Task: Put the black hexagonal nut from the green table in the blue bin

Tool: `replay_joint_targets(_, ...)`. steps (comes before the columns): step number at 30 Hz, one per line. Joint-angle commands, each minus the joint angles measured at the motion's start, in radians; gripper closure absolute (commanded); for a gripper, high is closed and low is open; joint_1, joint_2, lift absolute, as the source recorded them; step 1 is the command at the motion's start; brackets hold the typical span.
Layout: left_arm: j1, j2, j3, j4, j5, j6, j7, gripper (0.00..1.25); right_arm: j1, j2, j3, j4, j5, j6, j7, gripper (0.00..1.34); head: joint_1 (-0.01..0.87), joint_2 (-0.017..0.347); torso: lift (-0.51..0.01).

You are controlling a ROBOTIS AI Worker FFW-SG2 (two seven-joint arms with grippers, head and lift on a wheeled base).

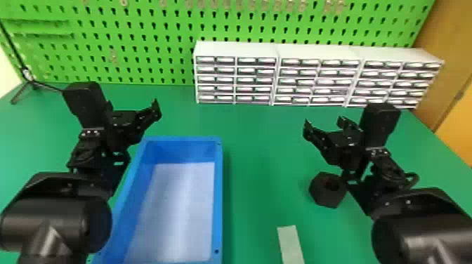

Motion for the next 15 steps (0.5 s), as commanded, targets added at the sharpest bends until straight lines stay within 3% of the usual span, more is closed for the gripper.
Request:
replay_joint_targets(1,0.001,0.0,0.0,0.0,0.0,0.0,0.0,0.09,0.0,0.0,0.0,0.0,-0.001,0.002,-0.001,0.37,0.692,0.008,-0.097)
replay_joint_targets(15,-0.001,0.0,-0.002,0.0,0.002,0.0,0.0,0.1,0.0,0.0,0.0,0.0,-0.005,0.006,0.001,0.37,0.692,0.008,-0.097)
